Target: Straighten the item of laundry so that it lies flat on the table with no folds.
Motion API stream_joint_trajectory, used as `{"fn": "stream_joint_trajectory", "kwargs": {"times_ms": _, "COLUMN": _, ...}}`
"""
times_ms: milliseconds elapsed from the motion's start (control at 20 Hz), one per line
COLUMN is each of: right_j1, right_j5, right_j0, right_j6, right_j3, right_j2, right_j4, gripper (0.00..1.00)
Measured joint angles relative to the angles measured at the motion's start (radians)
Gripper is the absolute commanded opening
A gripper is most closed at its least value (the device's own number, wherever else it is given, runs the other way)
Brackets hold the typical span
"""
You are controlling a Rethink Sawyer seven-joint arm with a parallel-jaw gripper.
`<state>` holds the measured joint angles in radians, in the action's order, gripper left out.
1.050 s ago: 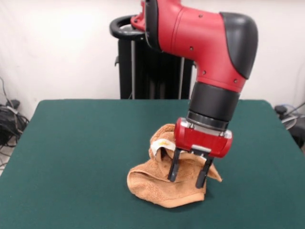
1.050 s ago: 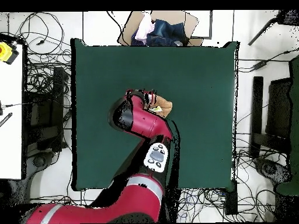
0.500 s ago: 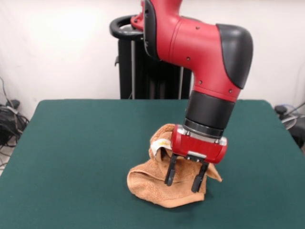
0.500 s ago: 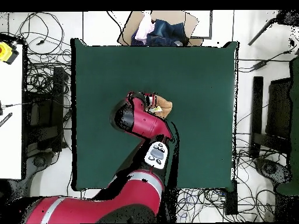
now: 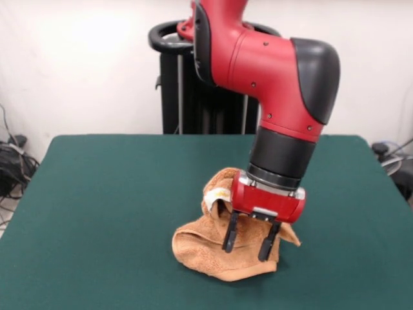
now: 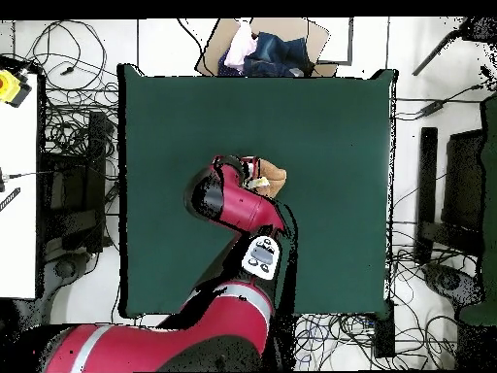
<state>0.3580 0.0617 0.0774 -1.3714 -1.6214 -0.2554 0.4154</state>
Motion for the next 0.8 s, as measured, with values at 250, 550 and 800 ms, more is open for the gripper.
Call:
{"fn": "stream_joint_trajectory", "kwargs": {"times_ms": 250, "right_j1": 0.015, "right_j5": -0.008, "right_j0": -0.013, "right_j6": 0.0, "right_j3": -0.018, "right_j2": 0.009, "right_j4": 0.0, "gripper": 1.0}}
{"fn": "stream_joint_trajectory", "kwargs": {"times_ms": 550, "right_j1": 0.06, "right_j5": -0.091, "right_j0": -0.046, "right_j6": 0.0, "right_j3": -0.062, "right_j2": 0.037, "right_j4": -0.002, "gripper": 1.0}}
{"fn": "stream_joint_trajectory", "kwargs": {"times_ms": 800, "right_j1": 0.07, "right_j5": -0.157, "right_j0": -0.09, "right_j6": 0.0, "right_j3": -0.085, "right_j2": 0.082, "right_j4": -0.025, "gripper": 1.0}}
